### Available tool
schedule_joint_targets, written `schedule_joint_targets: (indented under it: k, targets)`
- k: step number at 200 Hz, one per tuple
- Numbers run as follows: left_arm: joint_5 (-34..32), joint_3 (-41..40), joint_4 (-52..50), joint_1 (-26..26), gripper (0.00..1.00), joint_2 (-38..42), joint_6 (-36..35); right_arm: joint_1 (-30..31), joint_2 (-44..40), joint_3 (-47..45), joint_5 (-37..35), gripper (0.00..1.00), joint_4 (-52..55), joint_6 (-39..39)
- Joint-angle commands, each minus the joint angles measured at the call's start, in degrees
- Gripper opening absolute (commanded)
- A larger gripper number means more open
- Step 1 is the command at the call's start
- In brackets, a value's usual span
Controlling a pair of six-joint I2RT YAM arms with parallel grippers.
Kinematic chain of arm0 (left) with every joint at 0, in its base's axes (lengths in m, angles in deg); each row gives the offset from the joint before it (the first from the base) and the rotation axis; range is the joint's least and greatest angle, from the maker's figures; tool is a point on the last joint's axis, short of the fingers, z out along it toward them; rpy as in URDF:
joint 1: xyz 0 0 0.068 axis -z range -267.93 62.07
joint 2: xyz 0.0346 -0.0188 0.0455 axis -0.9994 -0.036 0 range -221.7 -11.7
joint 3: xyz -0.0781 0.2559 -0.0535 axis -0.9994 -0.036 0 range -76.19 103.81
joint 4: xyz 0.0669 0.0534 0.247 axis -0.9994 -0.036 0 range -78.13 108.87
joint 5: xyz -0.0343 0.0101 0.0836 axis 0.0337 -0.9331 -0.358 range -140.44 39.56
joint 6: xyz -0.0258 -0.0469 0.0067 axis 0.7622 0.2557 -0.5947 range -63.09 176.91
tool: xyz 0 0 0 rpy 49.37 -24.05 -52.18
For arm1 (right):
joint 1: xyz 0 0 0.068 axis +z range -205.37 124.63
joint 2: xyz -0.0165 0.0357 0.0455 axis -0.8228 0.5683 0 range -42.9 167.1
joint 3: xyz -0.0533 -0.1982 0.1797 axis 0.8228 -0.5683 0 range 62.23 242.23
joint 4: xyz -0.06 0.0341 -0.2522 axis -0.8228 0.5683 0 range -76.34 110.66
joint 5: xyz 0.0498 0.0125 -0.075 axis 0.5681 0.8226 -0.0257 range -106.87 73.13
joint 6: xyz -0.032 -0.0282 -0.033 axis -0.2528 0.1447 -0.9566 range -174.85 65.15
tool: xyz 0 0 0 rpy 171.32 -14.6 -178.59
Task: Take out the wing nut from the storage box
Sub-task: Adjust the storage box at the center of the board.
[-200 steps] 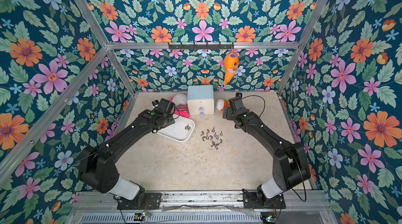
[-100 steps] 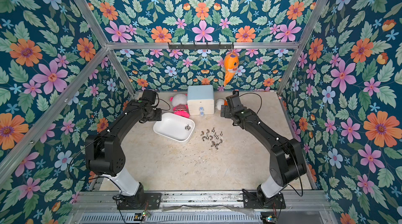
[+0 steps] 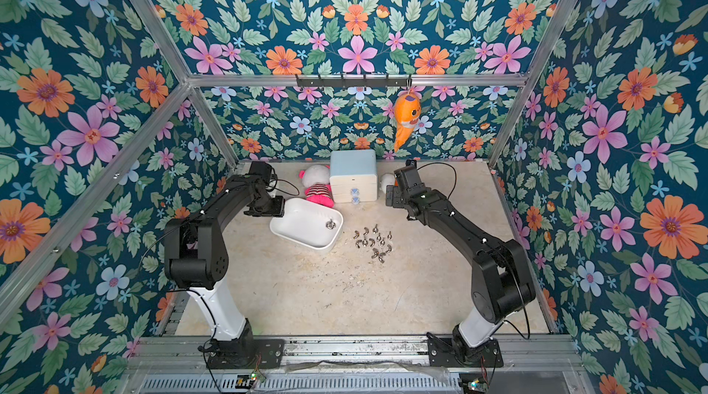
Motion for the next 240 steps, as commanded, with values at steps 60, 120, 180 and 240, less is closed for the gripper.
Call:
schedule_joint_targets:
  k: [60,120,180,240]
  targets:
    - [-0.9,-3.9,3.6,-1.3,0.30,-1.4,4.2,0.1,0.0,-0.6,-1.0,0.99,-0.1,-0.3]
    - [-2.8,-12.5,6.7,-1.7,0.12,5.5,14.4,0.2,0.2,-0.5,-0.6,0.99,-0.3,-0.2]
    - [-0.6,-19.8,6.9,-1.4,0.13,14.5,14.3,0.3,0.4,-0.1,-0.3,0.99,-0.6,-0.1]
    - [0.6,-24.2,6.2,2.0,0.15,14.6,11.1,1.1,0.8,1.0,-0.9,0.99,-0.1,0.0]
